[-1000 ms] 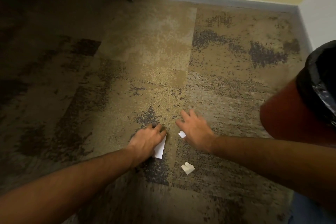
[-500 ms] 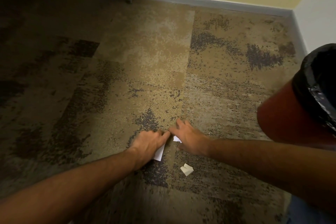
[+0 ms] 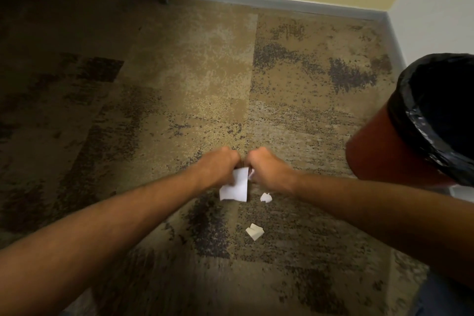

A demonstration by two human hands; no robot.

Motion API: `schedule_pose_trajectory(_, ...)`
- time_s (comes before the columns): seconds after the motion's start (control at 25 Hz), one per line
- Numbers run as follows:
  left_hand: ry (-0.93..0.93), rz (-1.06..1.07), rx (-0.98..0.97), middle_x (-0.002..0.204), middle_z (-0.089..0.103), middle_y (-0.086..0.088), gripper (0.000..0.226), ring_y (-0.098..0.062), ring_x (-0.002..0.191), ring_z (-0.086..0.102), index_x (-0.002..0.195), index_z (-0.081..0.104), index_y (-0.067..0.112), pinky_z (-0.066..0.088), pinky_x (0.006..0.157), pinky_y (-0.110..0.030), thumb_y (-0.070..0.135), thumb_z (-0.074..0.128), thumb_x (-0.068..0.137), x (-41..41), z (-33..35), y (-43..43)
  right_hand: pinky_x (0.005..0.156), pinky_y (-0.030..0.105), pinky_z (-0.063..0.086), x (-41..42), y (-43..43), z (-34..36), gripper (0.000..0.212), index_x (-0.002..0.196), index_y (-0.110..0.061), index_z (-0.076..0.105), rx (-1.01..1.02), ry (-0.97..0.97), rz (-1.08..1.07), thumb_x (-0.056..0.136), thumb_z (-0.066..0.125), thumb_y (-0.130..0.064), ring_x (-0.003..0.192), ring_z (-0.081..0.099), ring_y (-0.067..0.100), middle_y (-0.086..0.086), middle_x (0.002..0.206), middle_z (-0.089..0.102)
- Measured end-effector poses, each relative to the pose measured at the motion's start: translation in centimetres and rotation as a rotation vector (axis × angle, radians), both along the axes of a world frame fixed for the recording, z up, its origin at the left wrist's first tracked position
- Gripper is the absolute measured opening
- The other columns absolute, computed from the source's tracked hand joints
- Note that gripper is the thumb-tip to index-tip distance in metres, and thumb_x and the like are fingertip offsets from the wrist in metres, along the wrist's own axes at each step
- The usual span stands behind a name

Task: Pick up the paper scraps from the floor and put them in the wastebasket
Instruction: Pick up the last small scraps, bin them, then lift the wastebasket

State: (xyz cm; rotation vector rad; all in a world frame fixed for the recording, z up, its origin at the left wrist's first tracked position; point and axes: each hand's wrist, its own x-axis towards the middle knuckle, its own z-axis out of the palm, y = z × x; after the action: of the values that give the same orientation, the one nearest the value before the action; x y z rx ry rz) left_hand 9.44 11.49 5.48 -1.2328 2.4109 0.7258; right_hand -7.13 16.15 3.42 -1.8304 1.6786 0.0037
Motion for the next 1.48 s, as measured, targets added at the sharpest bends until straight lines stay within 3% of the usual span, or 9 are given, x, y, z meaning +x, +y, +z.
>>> schedule_pose_trajectory(0.2,0.167,0.108,0.120,0.100,0.078,-0.017,0.036,-0.020,0.064,0.080,0.124,0.070,0.004,0.060,0.050,-0.024,0.007,0.082,0.091,-5.3,6.7,-4.9,0.060,0.029,0.059,-5.0,-2.0,7.6,0.016,0.079,-0.011,0.080,-0.263,-0.071,-0.240,0.080,0.087,0.003,0.065,0.069,0.009,-0.002,0.072,0.073)
schedule_pose_trajectory(0.56,0.615,0.019,0.232,0.091,0.082,-0.019,0.017,-0.029,0.071,0.083,0.105,0.078,0.003,0.064,0.055,-0.030,0.003,0.085,0.089,-19.7,18.7,-5.1,0.058,0.025,0.064,-19.2,3.1,23.8,0.013,0.075,-0.005,0.081,-0.450,-0.061,-0.687,0.071,0.087,0.006,0.055,0.075,0.016,0.011,0.063,0.076)
schedule_pose_trajectory(0.72,0.801,0.060,0.129,0.082,0.078,-0.019,0.020,-0.025,0.061,0.080,0.103,0.072,0.005,0.066,0.052,-0.035,0.001,0.085,0.088,-27.3,19.8,-1.5,0.057,0.028,0.065,-25.0,6.8,25.2,0.011,0.079,-0.002,0.081,-0.511,-0.016,-0.888,0.077,0.085,0.008,0.052,0.073,0.014,0.012,0.068,0.075)
schedule_pose_trajectory(0.84,0.852,0.078,0.052,0.081,0.076,-0.013,0.021,-0.023,0.056,0.078,0.104,0.072,0.009,0.067,0.053,-0.039,0.003,0.085,0.088,-31.6,18.8,1.0,0.068,0.042,0.070,-28.0,9.6,24.2,0.011,0.079,-0.001,0.079,-0.525,0.012,-0.977,0.081,0.082,0.009,0.065,0.079,0.027,0.017,0.076,0.077)
schedule_pose_trajectory(1.0,0.805,0.044,-0.216,0.108,0.077,-0.004,0.036,-0.026,0.096,0.076,0.126,0.072,0.021,0.066,0.084,-0.048,0.027,0.081,0.092,-33.2,17.6,2.7,0.072,0.045,0.070,-30.1,11.2,24.0,0.005,0.089,-0.004,0.079,-0.514,0.014,-1.036,0.090,0.081,0.000,0.084,0.079,0.029,0.013,0.088,0.077)
schedule_pose_trajectory(1.12,0.771,0.059,-0.331,0.118,0.076,0.000,0.049,-0.023,0.110,0.073,0.139,0.065,0.024,0.064,0.093,-0.049,0.044,0.076,0.096,-31.7,17.7,2.3,0.076,0.047,0.069,-30.5,10.9,24.0,0.006,0.094,-0.012,0.083,-0.558,0.088,-1.026,0.092,0.079,-0.009,0.087,0.077,0.025,0.006,0.088,0.077)
schedule_pose_trajectory(1.28,0.835,0.090,-0.354,0.100,0.077,0.003,0.031,-0.022,0.089,0.074,0.119,0.073,0.024,0.066,0.081,-0.043,0.043,0.071,0.095,-27.5,18.1,-1.0,0.071,0.043,0.069,-27.3,7.3,23.6,0.004,0.087,-0.016,0.082,-0.736,0.007,-0.889,0.084,0.080,-0.015,0.069,0.075,0.020,0.003,0.076,0.076)
schedule_pose_trajectory(1.4,0.675,0.008,-0.362,0.082,0.076,0.004,0.022,-0.023,0.074,0.073,0.095,0.076,0.027,0.066,0.072,-0.040,0.047,0.070,0.089,-22.5,17.2,-3.6,0.072,0.023,0.057,-22.0,4.3,22.3,0.007,0.088,-0.021,0.080,-0.763,0.023,-0.535,0.085,0.078,-0.015,0.070,0.068,0.015,-0.004,0.074,0.072)
schedule_pose_trajectory(1.48,0.424,-0.154,-0.438,0.091,0.078,0.000,0.021,-0.026,0.086,0.074,0.099,0.078,0.026,0.064,0.079,-0.039,0.045,0.071,0.092,-17.9,16.5,-6.5,0.073,0.030,0.058,-18.2,2.6,21.5,0.007,0.094,-0.026,0.078,-0.619,0.103,-0.179,0.088,0.080,-0.023,0.077,0.069,0.016,-0.007,0.082,0.073)
